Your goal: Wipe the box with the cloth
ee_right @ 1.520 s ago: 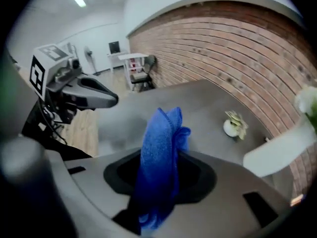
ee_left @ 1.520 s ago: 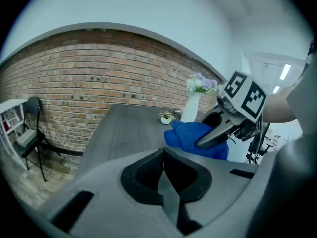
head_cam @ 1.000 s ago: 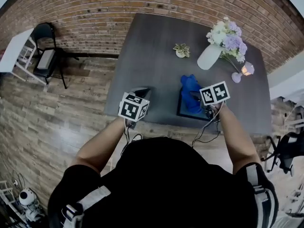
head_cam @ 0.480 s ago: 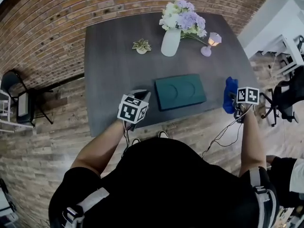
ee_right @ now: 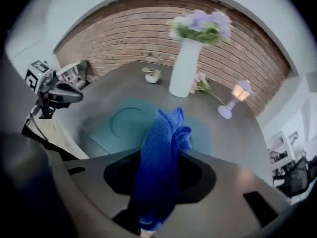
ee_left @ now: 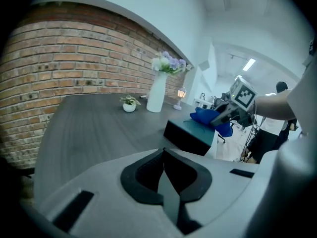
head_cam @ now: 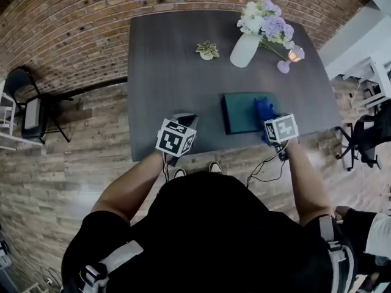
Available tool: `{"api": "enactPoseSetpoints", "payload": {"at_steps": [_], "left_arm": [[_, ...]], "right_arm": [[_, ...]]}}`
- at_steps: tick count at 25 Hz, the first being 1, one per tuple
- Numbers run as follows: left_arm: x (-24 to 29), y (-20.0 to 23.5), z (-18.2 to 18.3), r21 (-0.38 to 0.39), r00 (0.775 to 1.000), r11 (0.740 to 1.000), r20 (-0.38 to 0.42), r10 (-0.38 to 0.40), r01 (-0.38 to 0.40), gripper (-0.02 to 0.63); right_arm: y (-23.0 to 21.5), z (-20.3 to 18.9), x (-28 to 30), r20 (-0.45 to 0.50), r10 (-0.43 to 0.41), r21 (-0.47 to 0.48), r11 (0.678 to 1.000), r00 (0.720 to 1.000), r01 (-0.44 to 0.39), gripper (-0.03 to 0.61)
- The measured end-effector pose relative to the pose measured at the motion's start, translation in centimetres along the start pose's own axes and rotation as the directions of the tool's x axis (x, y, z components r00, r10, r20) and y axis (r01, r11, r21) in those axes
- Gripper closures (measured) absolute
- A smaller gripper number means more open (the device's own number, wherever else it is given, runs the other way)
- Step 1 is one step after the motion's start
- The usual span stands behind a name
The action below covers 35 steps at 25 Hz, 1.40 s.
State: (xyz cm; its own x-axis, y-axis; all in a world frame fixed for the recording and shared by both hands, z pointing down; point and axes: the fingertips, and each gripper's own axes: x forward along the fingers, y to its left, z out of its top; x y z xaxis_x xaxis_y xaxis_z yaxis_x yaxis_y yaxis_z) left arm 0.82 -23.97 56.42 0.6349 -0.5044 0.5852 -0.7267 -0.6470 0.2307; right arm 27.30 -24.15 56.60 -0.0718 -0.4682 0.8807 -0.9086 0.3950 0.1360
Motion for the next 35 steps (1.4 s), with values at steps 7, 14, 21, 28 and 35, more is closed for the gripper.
{"api": "enactPoseSetpoints", "payload": {"at_steps": [7, 14, 21, 28, 35], "left_arm": [[-4.8, 3.1, -3.8, -0.062, 1.0, 0.998, 0.005, 0.019, -0.018, 0.604], [-7.2, 3.9, -7.1, -0.024, 1.0, 1.0, -0.01, -0.004, 0.003, 0.604], [-6.5, 2.6, -5.8, -0.045, 0.999, 0.998, 0.028, -0.041, 0.042, 0.604], [-5.0, -1.8, -2.3, 0.015, 0.995, 0.997, 0.069, -0.075, 0.074, 0.604], [-5.2, -12.7, -2.9, 0.088, 0.988, 0.986, 0.042, -0.148, 0.144, 0.604]], "right_arm": [[24.1, 5.1, -1.9, 0.021, 0.448, -0.208, 0.876, 0.894, -0.434, 0.428], [26.0, 5.2, -2.5, 0.134, 0.448, -0.133, 0.892, 0.884, -0.431, 0.428], [12.9, 3.9, -5.5, 0.296, 0.049, 0.099, 0.992, 0.954, -0.081, 0.433], [8.3, -1.1, -9.8, 0.34, -0.109, 0.222, 0.975, 0.934, 0.033, 0.436], [7.0, -10.8, -14.5, 0.345, -0.141, 0.326, 0.945, 0.928, 0.023, 0.436]]}}
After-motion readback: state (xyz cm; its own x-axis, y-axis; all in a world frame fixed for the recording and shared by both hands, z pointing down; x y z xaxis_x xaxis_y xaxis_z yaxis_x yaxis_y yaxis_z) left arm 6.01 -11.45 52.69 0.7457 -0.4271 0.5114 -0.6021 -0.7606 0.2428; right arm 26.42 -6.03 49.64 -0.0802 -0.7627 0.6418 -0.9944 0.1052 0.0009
